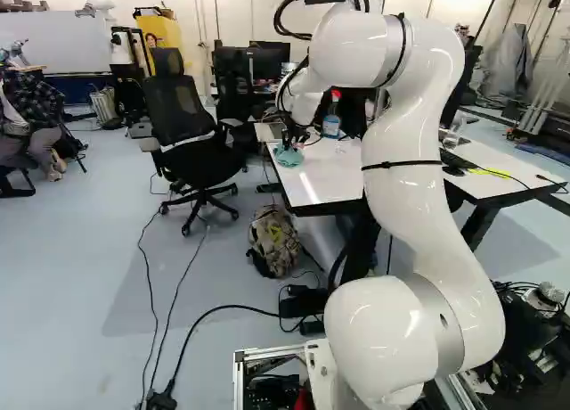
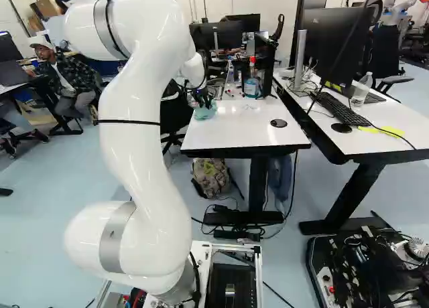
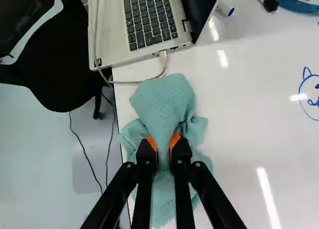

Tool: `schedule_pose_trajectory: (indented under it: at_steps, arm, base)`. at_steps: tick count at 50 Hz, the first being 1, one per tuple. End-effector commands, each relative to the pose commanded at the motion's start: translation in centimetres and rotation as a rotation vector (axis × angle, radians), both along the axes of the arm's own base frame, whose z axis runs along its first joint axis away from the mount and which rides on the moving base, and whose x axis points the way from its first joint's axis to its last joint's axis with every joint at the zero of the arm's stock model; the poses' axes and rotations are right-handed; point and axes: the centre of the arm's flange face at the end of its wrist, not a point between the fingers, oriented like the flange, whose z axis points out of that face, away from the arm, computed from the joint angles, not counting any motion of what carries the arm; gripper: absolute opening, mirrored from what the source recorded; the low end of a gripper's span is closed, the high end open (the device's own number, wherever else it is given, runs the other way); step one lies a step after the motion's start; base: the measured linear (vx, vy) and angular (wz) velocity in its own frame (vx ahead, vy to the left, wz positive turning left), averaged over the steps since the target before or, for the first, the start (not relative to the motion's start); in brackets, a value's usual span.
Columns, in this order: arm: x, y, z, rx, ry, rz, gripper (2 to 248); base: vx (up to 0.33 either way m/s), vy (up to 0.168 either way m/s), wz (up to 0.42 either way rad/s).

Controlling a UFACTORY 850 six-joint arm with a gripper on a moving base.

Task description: Clean the table with the green towel

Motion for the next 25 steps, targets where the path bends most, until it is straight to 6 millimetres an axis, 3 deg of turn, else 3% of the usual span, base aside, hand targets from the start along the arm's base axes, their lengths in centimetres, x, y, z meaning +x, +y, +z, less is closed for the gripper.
schedule_pose_trajectory:
  at_steps: [25]
  arm:
    - [-4.3, -0.7, 0.4, -0.001, 0.037, -0.010, 46]
  base:
    - [0.000, 0.000, 0.000]
